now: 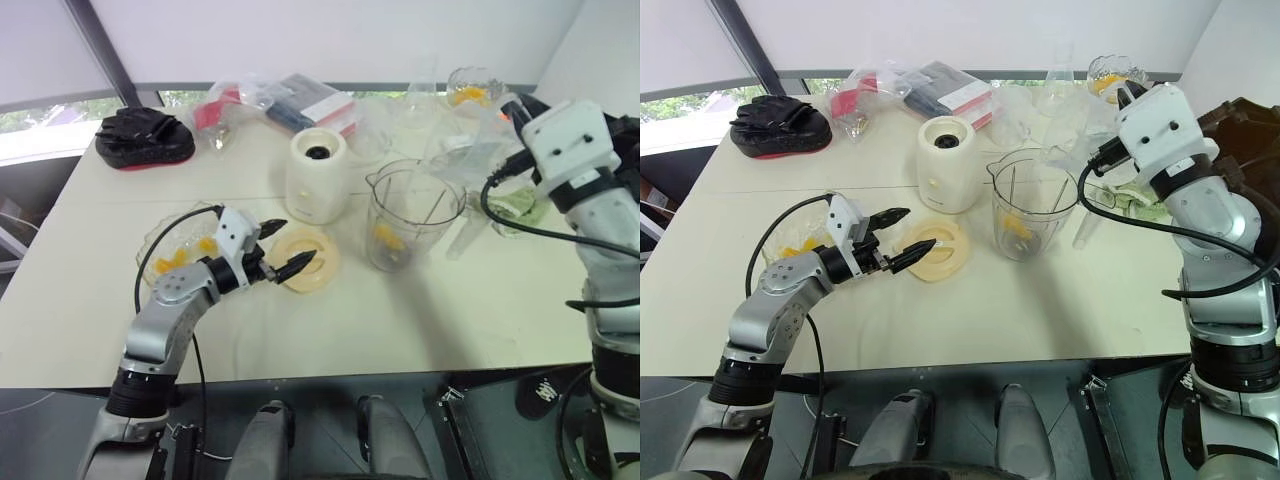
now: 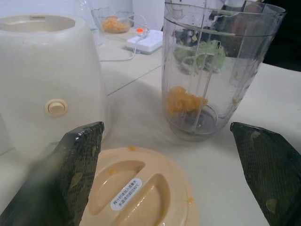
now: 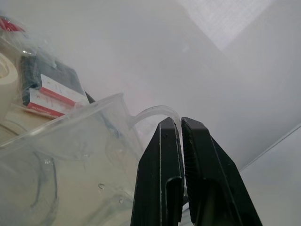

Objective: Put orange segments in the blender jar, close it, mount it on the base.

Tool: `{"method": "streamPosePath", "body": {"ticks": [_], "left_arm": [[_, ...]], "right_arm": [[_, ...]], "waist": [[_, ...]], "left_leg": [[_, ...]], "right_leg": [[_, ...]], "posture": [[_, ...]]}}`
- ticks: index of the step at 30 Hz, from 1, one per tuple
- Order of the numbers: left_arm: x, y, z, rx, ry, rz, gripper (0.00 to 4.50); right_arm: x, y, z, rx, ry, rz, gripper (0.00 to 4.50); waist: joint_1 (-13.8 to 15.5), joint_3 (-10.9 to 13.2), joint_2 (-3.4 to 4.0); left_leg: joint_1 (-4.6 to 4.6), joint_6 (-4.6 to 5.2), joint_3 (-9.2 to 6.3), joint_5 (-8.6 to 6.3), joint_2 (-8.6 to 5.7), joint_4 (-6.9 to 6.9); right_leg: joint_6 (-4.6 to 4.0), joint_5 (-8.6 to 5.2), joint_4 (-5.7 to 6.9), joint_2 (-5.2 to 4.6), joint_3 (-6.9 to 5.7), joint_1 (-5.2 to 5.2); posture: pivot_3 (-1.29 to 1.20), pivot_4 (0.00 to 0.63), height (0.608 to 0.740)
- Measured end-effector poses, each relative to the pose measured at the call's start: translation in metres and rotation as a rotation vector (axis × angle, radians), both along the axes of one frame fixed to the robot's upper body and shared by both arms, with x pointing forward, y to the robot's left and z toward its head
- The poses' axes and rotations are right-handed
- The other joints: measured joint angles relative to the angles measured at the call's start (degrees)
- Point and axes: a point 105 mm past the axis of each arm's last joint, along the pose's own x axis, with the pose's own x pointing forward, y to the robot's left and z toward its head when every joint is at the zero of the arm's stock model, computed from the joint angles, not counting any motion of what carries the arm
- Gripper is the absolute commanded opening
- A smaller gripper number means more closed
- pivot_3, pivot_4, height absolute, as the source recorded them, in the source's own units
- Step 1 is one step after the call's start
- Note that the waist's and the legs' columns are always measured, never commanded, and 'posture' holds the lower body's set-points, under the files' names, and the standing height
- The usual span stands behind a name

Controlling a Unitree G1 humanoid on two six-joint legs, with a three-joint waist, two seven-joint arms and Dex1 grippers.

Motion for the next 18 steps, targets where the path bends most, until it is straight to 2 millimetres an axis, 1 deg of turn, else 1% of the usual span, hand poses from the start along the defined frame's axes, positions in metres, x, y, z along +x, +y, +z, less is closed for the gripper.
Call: {"method": "streamPosePath", "body": {"ticks": [3, 7, 11, 18], "left_arm": [[0.000, 0.000, 0.000, 0.001, 0.000, -0.003, 4.50], [0.000, 0.000, -0.001, 0.002, 0.004, -0.009, 4.50], [0.001, -0.001, 0.000, 0.003, 0.000, -0.018, 4.50], [0.003, -0.001, -0.003, 0.004, 0.010, -0.025, 4.50]], "right_arm": [[0.000, -0.003, 0.000, 0.013, 0.000, -0.005, 0.16], [0.000, -0.013, -0.003, 0.117, 0.014, -0.021, 0.16], [-0.001, -0.023, -0.007, 0.171, 0.027, -0.049, 0.16], [0.000, -0.046, -0.020, 0.454, 0.074, -0.089, 0.16]], "waist": [[0.0, 0.0, 0.00], [0.1, 0.0, 0.00], [0.1, 0.0, 0.00], [0.0, 0.0, 0.00]], "left_leg": [[0.00, 0.00, 0.00, 0.00, 0.00, 0.01], [0.00, 0.00, -0.01, 0.00, 0.00, 0.02], [0.01, 0.00, 0.00, 0.00, 0.00, 0.02], [0.02, 0.00, 0.00, 0.00, 0.00, 0.02]], "right_leg": [[0.00, 0.00, 0.01, 0.00, 0.00, 0.00], [-0.01, 0.01, 0.03, 0.00, 0.00, 0.00], [-0.01, 0.01, 0.03, 0.00, 0.00, 0.00], [-0.02, 0.02, 0.06, 0.00, 0.00, 0.00]], "posture": [[0.00, 0.150, 0.740], [0.00, 0.150, 0.740], [0.00, 0.150, 0.740], [0.00, 0.150, 0.740]]}}
